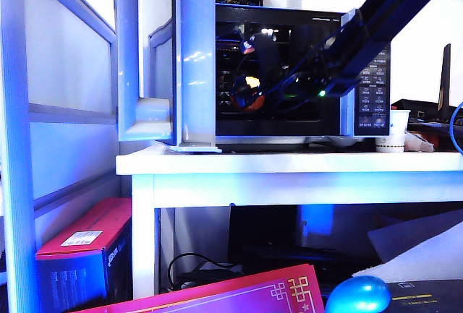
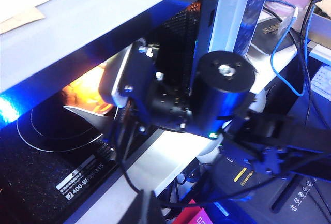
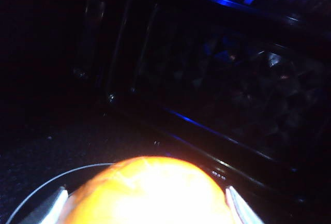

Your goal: Open the microwave door, place the orange inside the microwave, then close the microwave door.

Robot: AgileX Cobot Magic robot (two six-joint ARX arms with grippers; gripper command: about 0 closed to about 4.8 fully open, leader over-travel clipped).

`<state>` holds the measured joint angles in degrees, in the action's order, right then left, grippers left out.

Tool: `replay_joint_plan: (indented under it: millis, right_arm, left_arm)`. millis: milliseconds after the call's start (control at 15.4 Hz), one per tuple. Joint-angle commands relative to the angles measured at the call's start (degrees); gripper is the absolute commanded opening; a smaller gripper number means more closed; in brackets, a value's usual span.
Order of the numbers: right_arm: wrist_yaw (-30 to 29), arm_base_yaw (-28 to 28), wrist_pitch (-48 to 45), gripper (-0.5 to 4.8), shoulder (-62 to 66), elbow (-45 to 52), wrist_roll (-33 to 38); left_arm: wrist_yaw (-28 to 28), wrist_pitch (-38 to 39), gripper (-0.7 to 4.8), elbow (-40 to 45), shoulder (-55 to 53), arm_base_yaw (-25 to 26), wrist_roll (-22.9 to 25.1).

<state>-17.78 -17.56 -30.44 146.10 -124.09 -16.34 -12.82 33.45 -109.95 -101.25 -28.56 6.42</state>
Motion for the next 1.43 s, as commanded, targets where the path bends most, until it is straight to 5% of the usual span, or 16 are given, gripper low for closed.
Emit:
replay_joint_plan:
  millis: [65,1168,1233,1297,1427]
  right_arm:
    - [-0.3,-0.2,0.2,0.80,2.3,-4.2,0.1]
    - [-0.2,-0.4,-1.4,0.85,5.8,-6.3,4.4]
    - [-0.3,-0.4,-1.3,1.91,5.8,-6.3,4.3]
    - [-0.4,-0.4,-1.3,4.79,5.8,-6.3,4.3]
    - [-0.4,-0.4,-1.2,4.79,5.8,-6.3,4.3]
  left_arm:
    - [-0.3,6.4,-0.03,0.9,-1.2,0.0,-1.0]
    - [-0.3,8.1,-0.03,0.9,-1.2,0.0,-1.0]
    - [-0.3,8.1,-0.03,0.9,-1.2,0.0,-1.0]
    - [-0.3,8.1,-0.03,0.9,-1.2,0.0,-1.0]
    - [-0.3,8.2,-0.03,0.9,-1.2,0.0,-1.1]
